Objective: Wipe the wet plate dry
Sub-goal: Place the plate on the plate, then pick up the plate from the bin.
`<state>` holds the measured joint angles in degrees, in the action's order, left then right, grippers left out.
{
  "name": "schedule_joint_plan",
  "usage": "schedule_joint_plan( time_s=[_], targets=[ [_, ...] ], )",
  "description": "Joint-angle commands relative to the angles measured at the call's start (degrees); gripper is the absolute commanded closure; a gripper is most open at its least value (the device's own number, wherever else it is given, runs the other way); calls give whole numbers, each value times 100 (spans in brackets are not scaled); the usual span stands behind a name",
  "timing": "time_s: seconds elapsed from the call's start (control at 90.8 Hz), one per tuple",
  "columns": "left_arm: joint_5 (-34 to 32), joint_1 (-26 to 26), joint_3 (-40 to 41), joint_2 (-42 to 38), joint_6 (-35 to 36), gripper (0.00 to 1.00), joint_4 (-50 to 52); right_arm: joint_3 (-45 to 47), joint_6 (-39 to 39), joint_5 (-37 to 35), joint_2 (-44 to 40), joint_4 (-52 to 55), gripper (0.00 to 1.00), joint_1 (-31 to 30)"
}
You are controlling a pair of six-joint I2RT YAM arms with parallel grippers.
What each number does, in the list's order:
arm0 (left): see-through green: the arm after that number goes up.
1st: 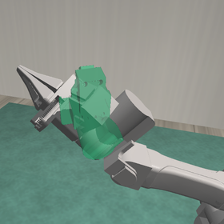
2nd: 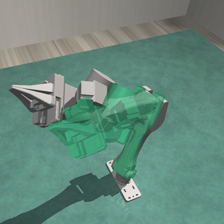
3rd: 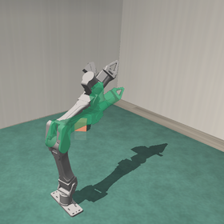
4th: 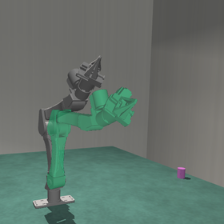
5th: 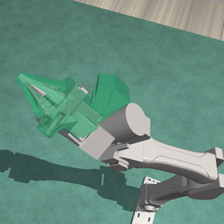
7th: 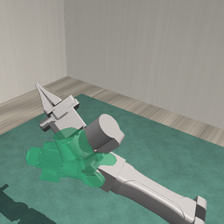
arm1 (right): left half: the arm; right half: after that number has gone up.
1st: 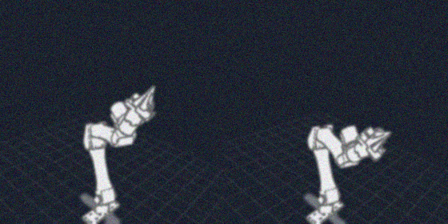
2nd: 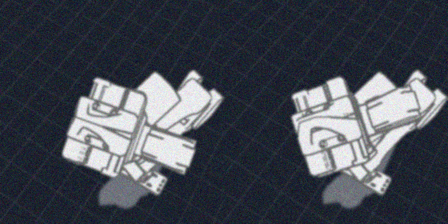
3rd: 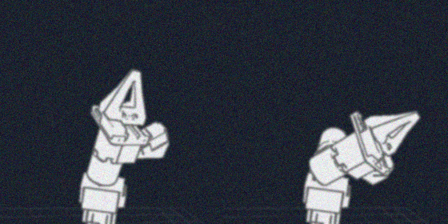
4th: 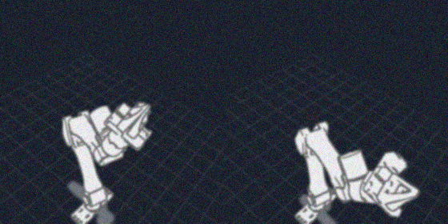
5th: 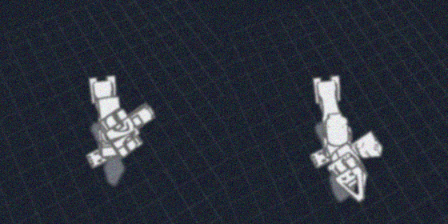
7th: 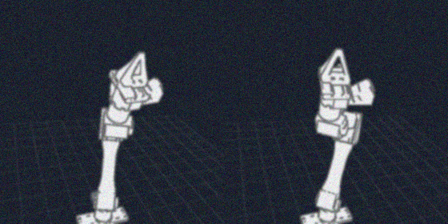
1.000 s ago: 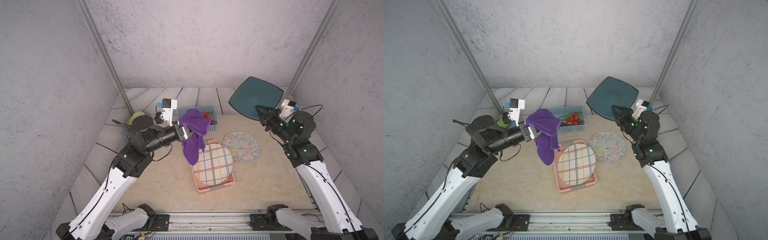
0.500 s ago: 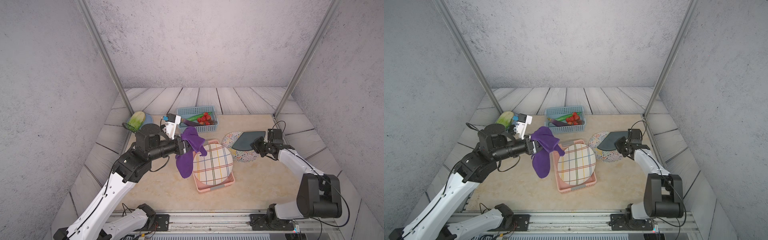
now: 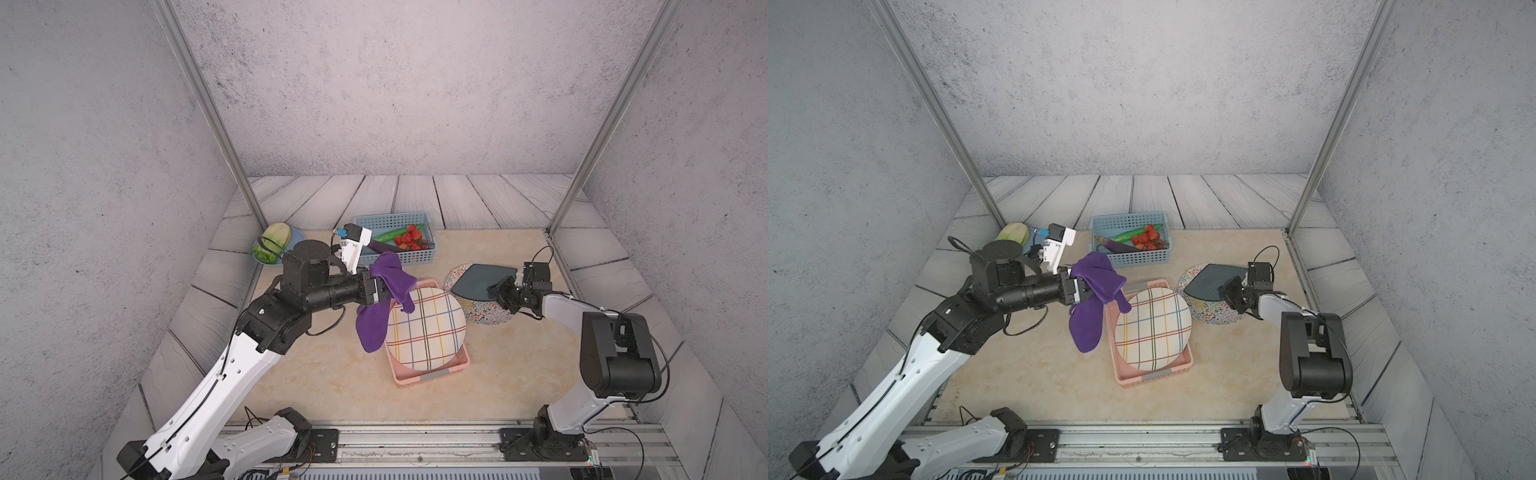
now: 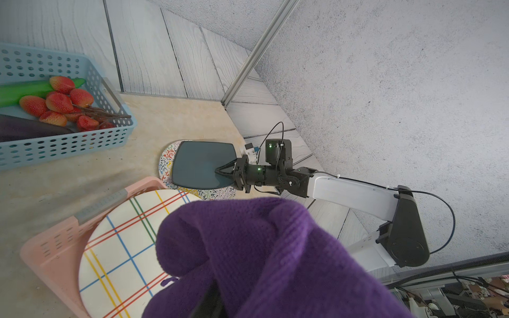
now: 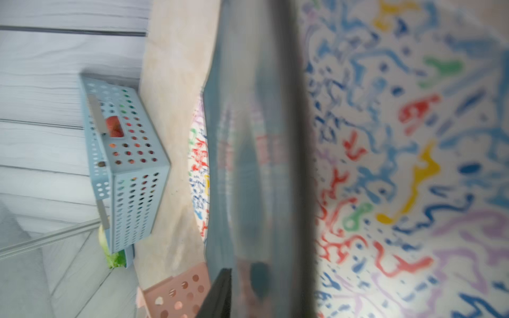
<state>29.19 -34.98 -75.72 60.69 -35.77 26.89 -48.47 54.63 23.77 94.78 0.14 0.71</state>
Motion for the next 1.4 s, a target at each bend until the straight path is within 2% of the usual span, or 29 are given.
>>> schedule_joint_plan(
  time_s=[0.0, 0.165, 0.231, 0.319, 0.407, 0.462, 0.517, 0.583, 0.627, 0.694, 0.804, 0.947, 1.134, 1.2, 1.288, 1.387],
  targets=[
    [116, 43, -115, 10, 52, 100, -233, 390, -425, -141, -90, 253, 55, 8],
    [121, 44, -6, -6, -31, 100, -347, 408, -1074, -242, -304, 850, 42, 8],
    [22, 53, 8, -37, 70, 100, -219, 376, -1301, -435, -564, 1239, 33, 23],
    [-279, 61, -14, -72, 390, 100, 236, 452, -1488, -739, -1246, 1710, 22, 71],
    [-773, 57, -9, -103, 851, 100, 905, 360, -1810, -837, -2152, 2363, 20, 112],
    [-1125, 62, 72, -140, 1097, 100, 1259, 219, -2048, -561, -2689, 2748, 24, 113],
    [-1507, 69, 232, -207, 1290, 100, 1531, 129, -2229, 165, -3142, 2856, 32, 105],
    [-1934, 70, 561, -293, 1402, 100, 1736, 57, -2116, 907, -3471, 3030, 40, 10],
    [-2133, 74, 808, -353, 1430, 100, 1755, 33, -2050, 1095, -3621, 3186, 43, -115],
    [-2295, 99, 1229, -438, 1385, 100, 1660, 119, -1959, 1095, -3786, 3231, 42, -375],
    [-2328, 122, 1768, -484, 1138, 100, 1331, 510, -1797, 1018, -3752, 2737, 29, -785],
    [-2311, 123, 2053, -273, 893, 100, 1162, 657, -1678, 954, -3047, 2142, 28, -1333],
    [-2270, 122, 2502, -42, 777, 100, 709, 596, -1446, 1156, -2018, 1213, 41, -1771],
    [-2237, 118, 2624, 111, 631, 100, 648, 564, -1329, 1269, -1797, 959, 50, -1834],
    [-2066, 109, 2840, 344, 489, 100, 510, 478, -1264, 1325, -1830, 916, 63, -1889],
    [-1850, 108, 3123, 584, 331, 100, 132, 415, -1321, 1233, -2223, 1116, 69, -1933]
  ],
)
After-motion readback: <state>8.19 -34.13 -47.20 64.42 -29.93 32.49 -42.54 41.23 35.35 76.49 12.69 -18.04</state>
